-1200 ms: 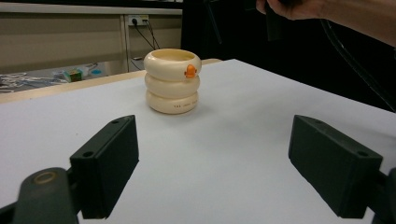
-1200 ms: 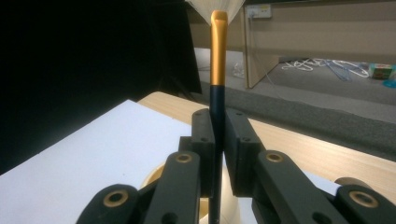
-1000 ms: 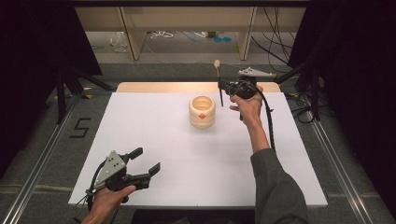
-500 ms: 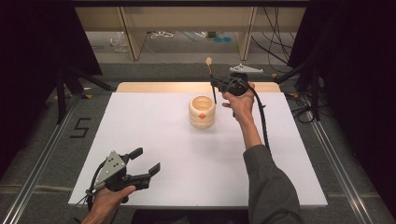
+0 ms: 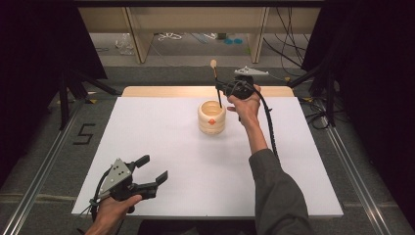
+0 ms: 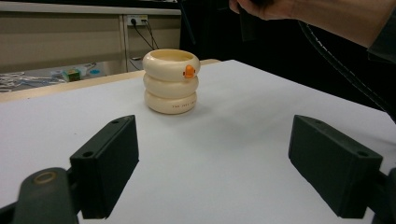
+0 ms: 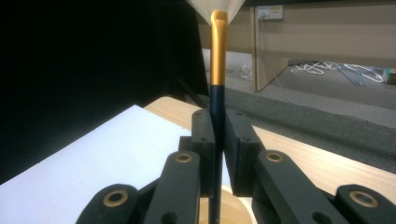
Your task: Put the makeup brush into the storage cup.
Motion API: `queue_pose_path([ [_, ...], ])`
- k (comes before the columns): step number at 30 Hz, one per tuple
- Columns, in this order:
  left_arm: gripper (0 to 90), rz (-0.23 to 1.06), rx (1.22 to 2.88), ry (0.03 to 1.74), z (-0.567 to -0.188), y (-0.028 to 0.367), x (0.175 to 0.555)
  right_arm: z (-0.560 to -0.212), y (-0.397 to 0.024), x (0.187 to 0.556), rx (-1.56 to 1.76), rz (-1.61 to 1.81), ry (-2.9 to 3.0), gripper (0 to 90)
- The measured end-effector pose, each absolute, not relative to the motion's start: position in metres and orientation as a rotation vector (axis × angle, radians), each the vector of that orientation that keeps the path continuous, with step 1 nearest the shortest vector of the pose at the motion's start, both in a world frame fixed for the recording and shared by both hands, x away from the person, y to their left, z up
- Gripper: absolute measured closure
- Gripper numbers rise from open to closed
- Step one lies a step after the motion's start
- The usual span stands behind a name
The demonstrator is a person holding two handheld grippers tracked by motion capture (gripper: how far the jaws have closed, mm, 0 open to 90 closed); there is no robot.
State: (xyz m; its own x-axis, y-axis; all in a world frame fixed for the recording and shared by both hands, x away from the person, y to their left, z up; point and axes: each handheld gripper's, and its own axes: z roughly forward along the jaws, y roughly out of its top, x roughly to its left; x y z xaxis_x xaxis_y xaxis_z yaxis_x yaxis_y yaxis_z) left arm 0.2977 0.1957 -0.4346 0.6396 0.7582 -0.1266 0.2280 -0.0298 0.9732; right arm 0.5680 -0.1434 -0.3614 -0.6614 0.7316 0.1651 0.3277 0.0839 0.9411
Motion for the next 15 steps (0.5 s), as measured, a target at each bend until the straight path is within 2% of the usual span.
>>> queue_pose_path([
  [15, 15.8, 0.516, 1.587, 0.836, -0.4346, 0.1953, 0.2976, -0.3684, -0.1384, 0.5711, 1.05, 1.616, 2.015, 83.2],
])
